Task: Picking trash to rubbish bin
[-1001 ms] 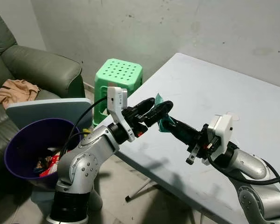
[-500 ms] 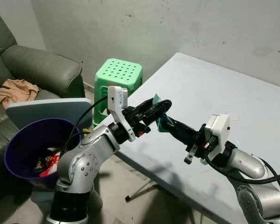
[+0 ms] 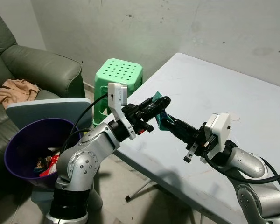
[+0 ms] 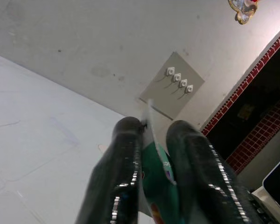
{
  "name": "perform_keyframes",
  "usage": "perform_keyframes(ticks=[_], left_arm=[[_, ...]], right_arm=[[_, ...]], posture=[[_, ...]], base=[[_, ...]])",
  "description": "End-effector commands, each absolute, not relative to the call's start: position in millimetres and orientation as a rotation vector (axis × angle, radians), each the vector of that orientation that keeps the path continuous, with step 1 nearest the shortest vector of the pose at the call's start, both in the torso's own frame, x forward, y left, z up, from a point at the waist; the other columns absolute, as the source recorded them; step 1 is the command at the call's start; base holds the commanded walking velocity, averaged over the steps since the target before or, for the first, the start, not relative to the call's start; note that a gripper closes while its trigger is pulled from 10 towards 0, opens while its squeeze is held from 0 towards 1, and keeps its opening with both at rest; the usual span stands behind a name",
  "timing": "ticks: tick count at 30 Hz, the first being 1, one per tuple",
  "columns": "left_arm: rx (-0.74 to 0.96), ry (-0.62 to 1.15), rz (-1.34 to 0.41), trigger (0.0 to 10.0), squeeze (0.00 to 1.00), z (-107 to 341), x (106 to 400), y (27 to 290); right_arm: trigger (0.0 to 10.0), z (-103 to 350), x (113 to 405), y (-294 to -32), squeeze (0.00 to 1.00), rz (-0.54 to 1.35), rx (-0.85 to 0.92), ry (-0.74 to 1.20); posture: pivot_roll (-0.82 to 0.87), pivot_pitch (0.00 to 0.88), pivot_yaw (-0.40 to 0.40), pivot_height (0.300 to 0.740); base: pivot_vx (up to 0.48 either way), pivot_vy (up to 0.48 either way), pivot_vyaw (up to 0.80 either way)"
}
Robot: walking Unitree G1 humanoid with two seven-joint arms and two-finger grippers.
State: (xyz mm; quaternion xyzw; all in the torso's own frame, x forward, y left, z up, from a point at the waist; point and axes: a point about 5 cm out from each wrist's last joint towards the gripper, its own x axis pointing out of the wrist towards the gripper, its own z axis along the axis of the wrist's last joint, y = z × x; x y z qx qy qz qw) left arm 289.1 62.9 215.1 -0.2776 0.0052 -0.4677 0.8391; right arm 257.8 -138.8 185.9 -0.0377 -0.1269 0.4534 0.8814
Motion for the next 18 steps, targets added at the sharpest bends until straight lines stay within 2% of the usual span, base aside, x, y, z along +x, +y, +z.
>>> perform_keyframes(ticks=[1,17,18], left_arm=[[-0.585,-0.009,-0.973,0.0,0.00,220.7,290.6,66.2],[-0.589,-0.006,-0.966,0.0,0.00,220.5,291.6,66.4],[-0.578,0.000,-0.964,3.1,0.00,220.2,291.6,66.0]], right_arm=[[10.0,189.9,258.5,-140.6,0.00,0.941,-0.097,-0.287],[10.0,186.5,261.1,-141.0,0.00,0.956,-0.039,-0.246],[10.0,186.4,261.2,-141.0,0.00,0.960,-0.035,-0.243]], posture=[[0.00,0.060,-0.080,0.740],[0.00,0.034,-0.084,0.740],[0.00,0.035,-0.083,0.740]], base=[[0.000,0.000,0.00],[0.000,0.000,0.00],[0.000,0.000,0.00]])
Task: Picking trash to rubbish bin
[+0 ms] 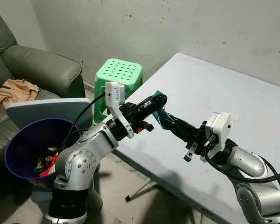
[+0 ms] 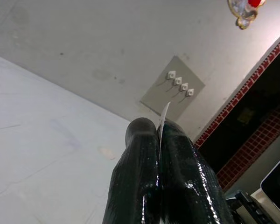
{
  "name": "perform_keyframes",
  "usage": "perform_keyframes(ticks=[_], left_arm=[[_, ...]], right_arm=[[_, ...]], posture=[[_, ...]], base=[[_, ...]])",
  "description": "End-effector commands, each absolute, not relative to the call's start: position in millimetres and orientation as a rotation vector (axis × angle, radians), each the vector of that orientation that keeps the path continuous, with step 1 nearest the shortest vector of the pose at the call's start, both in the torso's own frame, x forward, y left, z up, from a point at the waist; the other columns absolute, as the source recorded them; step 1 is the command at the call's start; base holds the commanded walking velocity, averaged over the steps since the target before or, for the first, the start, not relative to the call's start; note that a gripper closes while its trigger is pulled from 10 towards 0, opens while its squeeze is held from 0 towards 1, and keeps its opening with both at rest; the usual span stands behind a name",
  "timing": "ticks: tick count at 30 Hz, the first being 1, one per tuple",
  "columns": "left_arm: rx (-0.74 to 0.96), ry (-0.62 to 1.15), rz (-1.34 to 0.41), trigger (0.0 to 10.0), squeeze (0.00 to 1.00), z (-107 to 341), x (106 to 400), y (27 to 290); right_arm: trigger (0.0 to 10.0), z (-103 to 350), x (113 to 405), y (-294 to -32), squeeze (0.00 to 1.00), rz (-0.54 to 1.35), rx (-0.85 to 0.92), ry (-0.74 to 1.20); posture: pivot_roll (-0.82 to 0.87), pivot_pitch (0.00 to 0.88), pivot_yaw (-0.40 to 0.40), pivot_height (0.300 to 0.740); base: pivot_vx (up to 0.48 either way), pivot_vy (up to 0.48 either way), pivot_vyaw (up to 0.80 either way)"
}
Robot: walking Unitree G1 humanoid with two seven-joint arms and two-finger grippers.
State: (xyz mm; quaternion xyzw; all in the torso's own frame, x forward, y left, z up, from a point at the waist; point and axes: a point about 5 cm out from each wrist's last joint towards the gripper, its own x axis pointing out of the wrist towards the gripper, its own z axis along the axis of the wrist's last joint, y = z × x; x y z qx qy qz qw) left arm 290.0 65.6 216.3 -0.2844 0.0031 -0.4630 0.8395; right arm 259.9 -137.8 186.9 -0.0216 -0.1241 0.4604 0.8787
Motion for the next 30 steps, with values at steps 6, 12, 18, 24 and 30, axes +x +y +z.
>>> perform_keyframes(ticks=[6,12,18,24,30], left_arm=[[-0.569,0.018,-0.957,10.0,0.00,218,293,65],[-0.570,0.018,-0.953,10.0,0.00,218,293,65],[-0.574,0.014,-0.951,10.0,0.00,219,293,66],[-0.566,0.010,-0.923,10.0,0.00,218,296,69],[-0.544,-0.005,-0.873,10.0,0.00,217,300,76]], right_arm=[[10.0,186,262,-141,1.00,0.966,-0.023,-0.234],[10.0,185,263,-141,1.00,0.974,-0.008,-0.219],[10.0,186,264,-142,1.00,0.957,-0.025,-0.222],[10.0,184,265,-144,0.00,0.952,-0.055,-0.212],[10.0,176,273,-150,0.00,0.885,-0.055,-0.150]], posture=[[0.01,0.026,-0.082,0.740],[0.01,0.022,-0.082,0.740],[0.01,0.019,-0.083,0.740],[0.01,0.015,-0.087,0.740],[0.01,0.012,-0.088,0.740]], base=[[0.000,0.000,0.00],[0.000,0.000,0.00],[0.000,0.000,0.00],[0.000,0.000,0.00],[0.000,0.000,0.00]])
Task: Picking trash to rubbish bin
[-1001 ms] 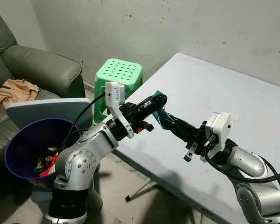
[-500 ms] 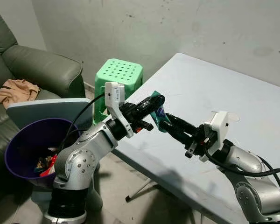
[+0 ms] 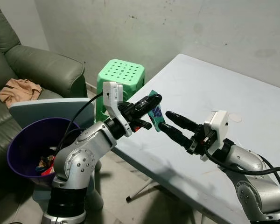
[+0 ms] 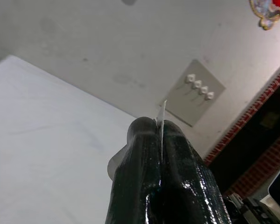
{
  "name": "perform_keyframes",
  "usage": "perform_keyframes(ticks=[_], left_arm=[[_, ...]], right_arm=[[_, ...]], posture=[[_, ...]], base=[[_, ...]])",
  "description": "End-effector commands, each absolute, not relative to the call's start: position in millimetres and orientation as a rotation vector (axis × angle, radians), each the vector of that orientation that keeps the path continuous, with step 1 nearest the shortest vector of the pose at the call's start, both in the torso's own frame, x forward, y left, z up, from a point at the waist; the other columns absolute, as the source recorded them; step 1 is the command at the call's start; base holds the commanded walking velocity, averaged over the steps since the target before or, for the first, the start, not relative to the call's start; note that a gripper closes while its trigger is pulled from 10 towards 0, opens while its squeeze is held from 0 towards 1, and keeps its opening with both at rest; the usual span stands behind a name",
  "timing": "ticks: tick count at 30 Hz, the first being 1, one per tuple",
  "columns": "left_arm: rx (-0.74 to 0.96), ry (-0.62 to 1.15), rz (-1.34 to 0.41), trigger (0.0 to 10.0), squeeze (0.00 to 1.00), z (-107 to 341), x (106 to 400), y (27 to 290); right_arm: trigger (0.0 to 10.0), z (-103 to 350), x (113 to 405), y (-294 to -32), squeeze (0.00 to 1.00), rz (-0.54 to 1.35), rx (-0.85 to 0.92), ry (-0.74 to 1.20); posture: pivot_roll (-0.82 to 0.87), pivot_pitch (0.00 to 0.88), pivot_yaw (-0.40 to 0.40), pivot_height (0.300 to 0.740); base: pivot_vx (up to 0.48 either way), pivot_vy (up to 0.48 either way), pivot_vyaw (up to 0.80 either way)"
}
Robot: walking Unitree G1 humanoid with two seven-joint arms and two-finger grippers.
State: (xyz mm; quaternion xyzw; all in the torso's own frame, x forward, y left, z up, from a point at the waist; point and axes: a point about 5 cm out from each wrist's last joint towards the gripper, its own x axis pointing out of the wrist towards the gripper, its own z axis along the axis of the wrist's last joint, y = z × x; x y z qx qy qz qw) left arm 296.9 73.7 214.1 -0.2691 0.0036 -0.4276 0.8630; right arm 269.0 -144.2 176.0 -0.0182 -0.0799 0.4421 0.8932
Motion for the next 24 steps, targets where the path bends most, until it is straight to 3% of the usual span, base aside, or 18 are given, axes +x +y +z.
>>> perform_keyframes(ticks=[1,15,24], left_arm=[[-0.539,-0.006,-0.862,10.0,0.00,216,300,77],[-0.256,-0.014,-0.537,10.0,0.00,195,319,109],[-0.077,0.002,-0.187,10.0,0.00,180,338,150]], right_arm=[[10.0,175,274,-150,0.00,0.876,-0.057,-0.144],[10.0,157,299,-168,0.00,0.625,-0.091,-0.026],[10.0,147,323,-180,0.00,0.450,-0.178,0.025]], posture=[[0.01,0.013,-0.087,0.740],[0.02,0.015,-0.081,0.740],[0.03,0.021,-0.089,0.740]], base=[[0.000,0.000,0.00],[0.000,0.000,0.00],[0.000,0.000,0.00]])
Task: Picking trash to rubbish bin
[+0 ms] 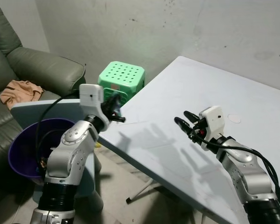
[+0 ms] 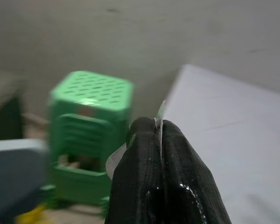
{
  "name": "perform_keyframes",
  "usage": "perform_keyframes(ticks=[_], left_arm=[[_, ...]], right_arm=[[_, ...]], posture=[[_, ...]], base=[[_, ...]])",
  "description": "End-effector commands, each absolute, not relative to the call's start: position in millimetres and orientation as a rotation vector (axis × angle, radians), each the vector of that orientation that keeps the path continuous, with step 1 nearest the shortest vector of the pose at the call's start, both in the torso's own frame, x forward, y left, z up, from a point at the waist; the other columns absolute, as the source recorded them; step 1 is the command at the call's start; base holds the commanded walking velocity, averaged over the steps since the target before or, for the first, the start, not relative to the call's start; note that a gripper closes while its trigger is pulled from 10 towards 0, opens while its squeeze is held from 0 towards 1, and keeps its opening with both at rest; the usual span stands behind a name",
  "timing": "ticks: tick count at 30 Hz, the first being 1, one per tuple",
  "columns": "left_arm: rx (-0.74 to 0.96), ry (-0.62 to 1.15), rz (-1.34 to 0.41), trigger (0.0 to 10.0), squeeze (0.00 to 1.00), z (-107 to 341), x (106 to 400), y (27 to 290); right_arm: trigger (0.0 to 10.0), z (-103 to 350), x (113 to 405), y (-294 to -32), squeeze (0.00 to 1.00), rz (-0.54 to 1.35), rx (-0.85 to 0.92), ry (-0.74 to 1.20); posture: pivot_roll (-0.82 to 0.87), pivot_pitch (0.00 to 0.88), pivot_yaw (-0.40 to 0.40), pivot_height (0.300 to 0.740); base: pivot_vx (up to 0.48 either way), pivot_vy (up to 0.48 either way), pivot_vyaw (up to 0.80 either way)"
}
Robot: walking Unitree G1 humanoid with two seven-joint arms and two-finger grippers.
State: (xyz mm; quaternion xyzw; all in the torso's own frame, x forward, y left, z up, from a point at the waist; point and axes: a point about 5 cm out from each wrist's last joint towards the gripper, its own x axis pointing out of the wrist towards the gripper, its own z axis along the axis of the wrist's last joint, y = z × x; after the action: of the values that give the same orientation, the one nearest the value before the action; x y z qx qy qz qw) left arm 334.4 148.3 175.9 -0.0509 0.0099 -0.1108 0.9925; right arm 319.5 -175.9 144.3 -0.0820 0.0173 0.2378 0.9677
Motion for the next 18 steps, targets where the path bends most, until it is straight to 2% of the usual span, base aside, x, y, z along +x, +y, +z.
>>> perform_keyframes(ticks=[1,3,9,18], left_arm=[[-0.063,0.008,-0.145,10.0,0.00,178,339,155],[-0.040,0.010,-0.065,10.0,0.00,175,342,166],[0.031,-0.009,0.011,10.0,0.00,171,340,183],[-0.022,-0.058,0.006,10.0,0.00,174,336,188]], right_arm=[[10.0,147,325,-181,0.00,0.437,-0.180,0.028],[10.0,146,328,-182,0.00,0.414,-0.174,0.034],[10.0,143,332,-180,0.00,0.407,-0.182,0.029],[10.0,141,336,-184,0.00,0.387,-0.186,0.030]], posture=[[0.04,0.022,-0.089,0.740],[0.04,0.023,-0.091,0.740],[0.05,0.032,-0.091,0.740],[0.06,0.046,-0.094,0.740]], base=[[0.000,0.000,0.00],[0.000,0.000,0.00],[0.000,0.000,0.00],[0.000,0.000,0.00]])
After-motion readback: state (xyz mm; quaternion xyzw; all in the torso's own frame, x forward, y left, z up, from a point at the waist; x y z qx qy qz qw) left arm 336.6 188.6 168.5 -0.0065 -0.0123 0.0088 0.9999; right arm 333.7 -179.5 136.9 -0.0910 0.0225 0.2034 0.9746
